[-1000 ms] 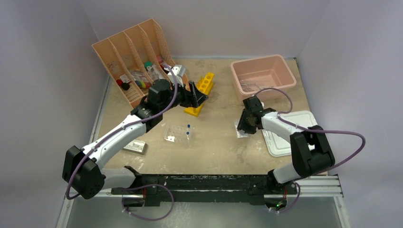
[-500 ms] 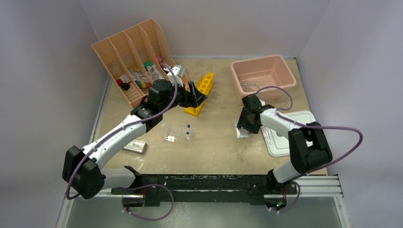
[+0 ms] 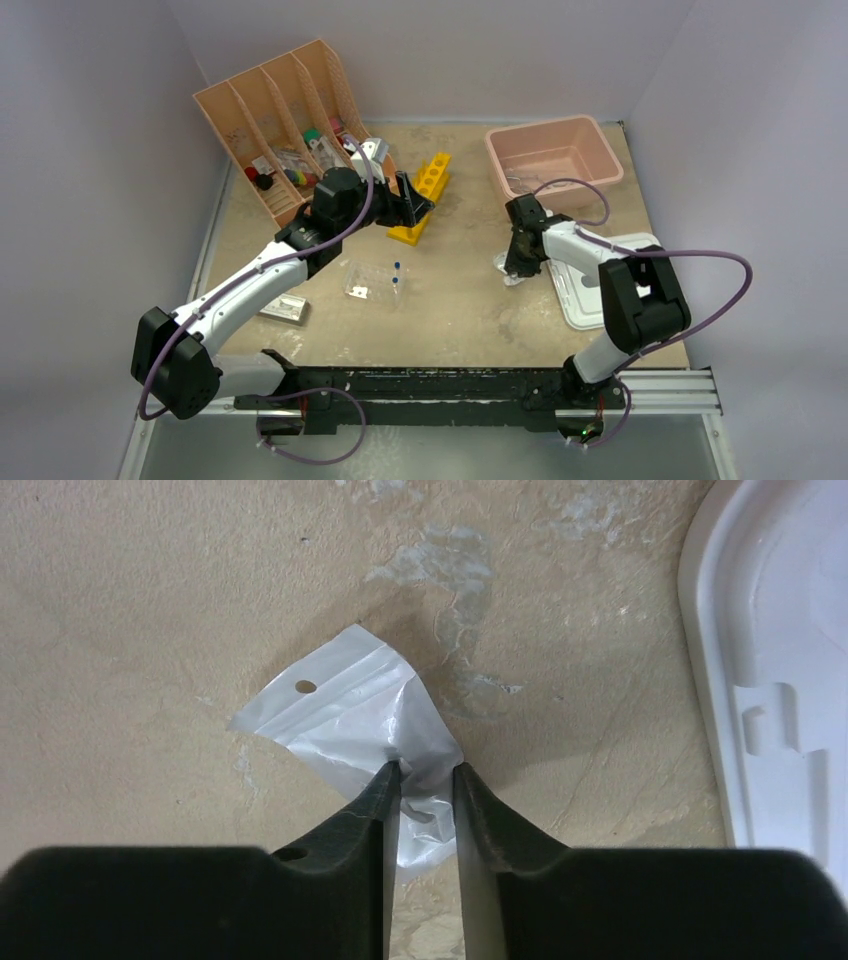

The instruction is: Organize the chemistry lab equipment

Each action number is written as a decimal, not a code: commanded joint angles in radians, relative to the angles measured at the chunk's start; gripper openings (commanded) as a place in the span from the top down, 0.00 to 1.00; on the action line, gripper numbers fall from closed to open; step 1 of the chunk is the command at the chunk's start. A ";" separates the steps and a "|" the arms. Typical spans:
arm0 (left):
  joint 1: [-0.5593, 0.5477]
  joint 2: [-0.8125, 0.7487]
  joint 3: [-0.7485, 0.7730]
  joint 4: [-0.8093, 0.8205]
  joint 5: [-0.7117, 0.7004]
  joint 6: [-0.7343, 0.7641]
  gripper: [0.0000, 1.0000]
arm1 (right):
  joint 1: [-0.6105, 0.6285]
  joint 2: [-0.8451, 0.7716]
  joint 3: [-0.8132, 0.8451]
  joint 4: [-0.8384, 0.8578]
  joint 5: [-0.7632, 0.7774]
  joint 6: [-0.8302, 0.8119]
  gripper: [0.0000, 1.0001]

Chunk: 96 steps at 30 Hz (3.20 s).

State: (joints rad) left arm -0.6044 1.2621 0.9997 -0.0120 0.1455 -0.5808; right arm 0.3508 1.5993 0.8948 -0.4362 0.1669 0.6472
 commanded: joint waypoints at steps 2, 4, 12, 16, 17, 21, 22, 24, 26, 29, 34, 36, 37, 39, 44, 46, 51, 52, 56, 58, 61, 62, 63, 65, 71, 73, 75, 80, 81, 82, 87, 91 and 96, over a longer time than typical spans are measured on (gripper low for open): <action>-0.004 -0.031 0.003 0.020 -0.016 0.027 0.24 | -0.003 0.020 -0.010 0.022 -0.017 -0.004 0.81; -0.004 -0.032 0.003 0.018 -0.018 0.030 0.24 | -0.001 -0.009 -0.004 0.025 -0.015 -0.012 0.86; -0.005 -0.027 0.006 0.027 -0.026 0.027 0.24 | -0.002 -0.185 0.036 0.058 -0.049 -0.079 0.98; -0.004 -0.027 0.006 0.024 -0.027 0.027 0.24 | -0.002 -0.220 0.107 -0.005 -0.084 -0.070 0.98; -0.004 -0.027 0.006 0.025 -0.027 0.028 0.24 | -0.001 -0.224 0.129 -0.019 -0.080 -0.077 0.98; -0.005 -0.023 0.005 0.031 -0.029 0.023 0.24 | -0.001 -0.236 0.210 -0.035 -0.054 -0.142 0.97; -0.005 -0.021 0.005 0.033 -0.030 0.023 0.24 | -0.002 -0.236 0.232 -0.044 -0.039 -0.159 0.96; -0.004 -0.017 0.006 0.035 -0.030 0.022 0.24 | -0.004 -0.232 0.283 -0.073 -0.018 -0.204 0.96; -0.004 -0.016 0.008 0.035 -0.029 0.024 0.24 | -0.009 -0.227 0.343 -0.094 0.008 -0.238 0.96; -0.005 -0.017 0.012 0.031 -0.032 0.032 0.24 | -0.056 -0.202 0.441 -0.099 0.007 -0.282 0.95; -0.004 -0.009 0.041 0.015 -0.051 0.057 0.24 | -0.199 -0.095 0.601 -0.106 -0.046 -0.323 0.95; -0.005 -0.007 0.055 -0.034 -0.066 0.072 0.24 | -0.242 -0.041 0.653 -0.112 -0.056 -0.338 0.95; -0.004 -0.006 0.062 -0.042 -0.071 0.079 0.24 | -0.257 -0.015 0.674 -0.112 -0.058 -0.344 0.96; -0.004 -0.002 0.075 -0.059 -0.085 0.093 0.24 | -0.279 0.051 0.715 -0.114 -0.059 -0.359 0.95; -0.004 0.025 0.120 -0.098 -0.091 0.136 0.23 | -0.303 0.172 0.754 -0.107 -0.065 -0.390 0.95; -0.005 0.044 0.141 -0.112 -0.088 0.155 0.23 | -0.311 0.213 0.758 -0.090 -0.080 -0.393 0.95; -0.005 0.091 0.190 -0.142 -0.072 0.194 0.23 | -0.321 0.305 0.759 -0.061 -0.066 -0.378 0.95; -0.005 0.096 0.195 -0.143 -0.068 0.200 0.23 | -0.324 0.318 0.755 -0.058 -0.067 -0.374 0.95; -0.005 0.115 0.200 -0.149 -0.062 0.210 0.23 | -0.326 0.342 0.733 -0.007 -0.060 -0.371 0.94; -0.005 0.122 0.202 -0.151 -0.062 0.211 0.23 | -0.326 0.364 0.749 -0.012 -0.051 -0.373 0.93; -0.005 0.130 0.206 -0.150 -0.065 0.211 0.23 | -0.329 0.389 0.773 -0.027 -0.042 -0.376 0.89; -0.005 0.132 0.206 -0.151 -0.070 0.210 0.23 | -0.327 0.391 0.775 -0.029 -0.037 -0.376 0.86; -0.004 0.132 0.206 -0.151 -0.077 0.208 0.23 | -0.327 0.390 0.778 -0.031 -0.032 -0.376 0.82; -0.004 0.132 0.207 -0.152 -0.092 0.205 0.23 | -0.327 0.379 0.783 -0.034 -0.022 -0.376 0.73; -0.004 0.131 0.206 -0.153 -0.116 0.199 0.23 | -0.329 0.318 0.812 -0.059 0.008 -0.379 0.55; -0.004 0.128 0.206 -0.152 -0.116 0.197 0.23 | -0.328 0.296 0.820 -0.072 0.015 -0.379 0.54; -0.004 0.127 0.202 -0.150 -0.116 0.194 0.23 | -0.327 0.267 0.823 -0.081 0.017 -0.377 0.53; -0.005 0.114 0.190 -0.143 -0.116 0.187 0.23 | -0.329 0.195 0.823 -0.120 0.020 -0.364 0.53; -0.005 0.110 0.188 -0.141 -0.116 0.185 0.23 | -0.329 0.177 0.820 -0.131 0.027 -0.362 0.52; -0.005 0.106 0.184 -0.139 -0.116 0.183 0.23 | -0.329 0.157 0.813 -0.144 0.035 -0.357 0.52; -0.004 0.084 0.157 -0.116 -0.119 0.167 0.23 | -0.329 0.014 0.718 -0.195 0.100 -0.307 0.52; -0.004 0.062 0.134 -0.092 -0.136 0.155 0.23 | -0.330 -0.113 0.570 -0.222 0.126 -0.263 0.52; -0.005 0.036 0.104 -0.065 -0.180 0.131 0.23 | -0.331 -0.257 0.389 -0.288 0.127 -0.151 0.51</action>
State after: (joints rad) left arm -0.6044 1.3514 1.1221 -0.1566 0.0170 -0.4141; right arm 0.0250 1.4307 1.3983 -0.6407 0.2642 0.3847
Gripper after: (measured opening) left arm 0.770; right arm 0.481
